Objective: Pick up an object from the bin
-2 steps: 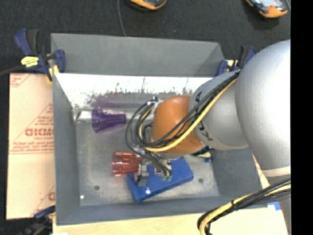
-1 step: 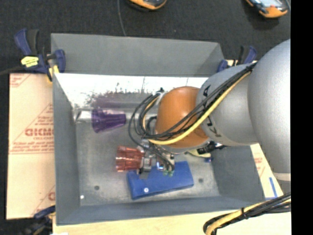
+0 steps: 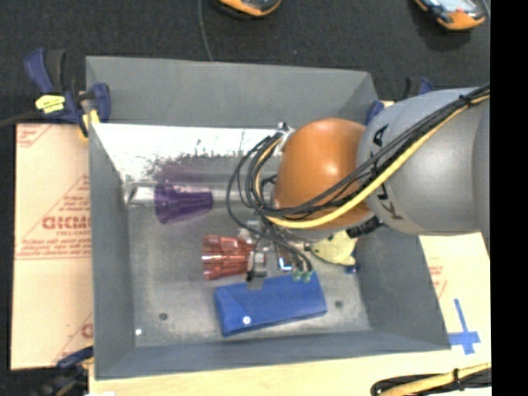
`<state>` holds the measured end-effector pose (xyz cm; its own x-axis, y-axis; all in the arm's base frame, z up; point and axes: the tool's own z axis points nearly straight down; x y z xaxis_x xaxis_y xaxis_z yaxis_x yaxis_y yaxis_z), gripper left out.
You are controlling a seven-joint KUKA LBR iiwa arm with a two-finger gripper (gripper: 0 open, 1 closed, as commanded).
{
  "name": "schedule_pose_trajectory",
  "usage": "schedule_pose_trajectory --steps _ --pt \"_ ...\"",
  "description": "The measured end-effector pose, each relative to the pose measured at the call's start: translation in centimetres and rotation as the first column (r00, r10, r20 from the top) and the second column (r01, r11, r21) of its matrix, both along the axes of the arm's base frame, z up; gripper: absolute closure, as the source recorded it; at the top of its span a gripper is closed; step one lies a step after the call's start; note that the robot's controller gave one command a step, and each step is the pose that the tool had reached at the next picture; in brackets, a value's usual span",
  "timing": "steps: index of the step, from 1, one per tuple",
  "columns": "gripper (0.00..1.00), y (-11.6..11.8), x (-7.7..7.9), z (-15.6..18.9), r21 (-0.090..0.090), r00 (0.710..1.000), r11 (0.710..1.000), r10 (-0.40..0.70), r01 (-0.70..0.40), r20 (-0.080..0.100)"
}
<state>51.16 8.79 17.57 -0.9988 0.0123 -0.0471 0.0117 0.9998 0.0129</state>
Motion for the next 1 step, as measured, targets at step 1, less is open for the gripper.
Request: schedule_pose_trajectory --steps 1 --pt "1.0 -0.56 -1.27 5.18 0.006 0.995 0.995 -0.101 0.101 -0.003"
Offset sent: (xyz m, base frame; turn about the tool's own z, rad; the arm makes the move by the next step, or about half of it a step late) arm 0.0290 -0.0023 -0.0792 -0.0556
